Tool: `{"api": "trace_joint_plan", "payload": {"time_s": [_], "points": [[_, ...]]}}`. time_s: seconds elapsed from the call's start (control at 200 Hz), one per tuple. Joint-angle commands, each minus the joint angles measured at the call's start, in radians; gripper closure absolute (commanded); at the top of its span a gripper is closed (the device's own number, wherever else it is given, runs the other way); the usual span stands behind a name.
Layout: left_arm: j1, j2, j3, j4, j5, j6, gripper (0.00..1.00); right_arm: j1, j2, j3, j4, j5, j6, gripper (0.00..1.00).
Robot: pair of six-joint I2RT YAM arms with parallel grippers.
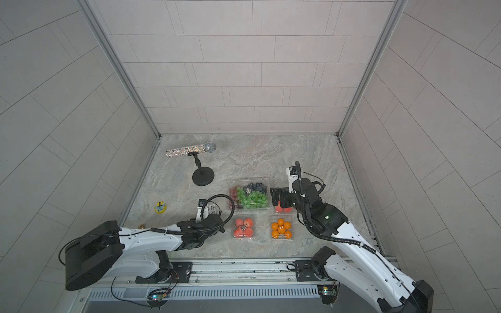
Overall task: Label fruit boxes
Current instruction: Pick up the label sticker from the center of the board, then adjust the label sticker.
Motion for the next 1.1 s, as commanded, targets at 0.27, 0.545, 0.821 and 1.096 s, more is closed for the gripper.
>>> {"api": "trace_joint_plan", "payload": {"time_s": [0.27,0.545,0.821,1.096], "points": [[0.006,-0.053,0.012,-0.126,0.038,0.038,0.61,0.003,-0.011,-0.018,0.032,-0.023,0.014,0.01],[0.005,-0.247,0.016,-0.127,-0.009,0.117,0.65,0.016,0.007,-0.027,0.070,-0.076,0.031,0.03],[0.004,-0.539,0.008,-0.006,0.086,0.338,0.65,0.136,0.066,-0.061,0.273,-0.256,0.125,0.04],[0.002,-0.670,0.015,0.222,0.235,0.540,0.65,0.277,0.290,-0.021,0.614,-0.414,0.185,0.10]]}}
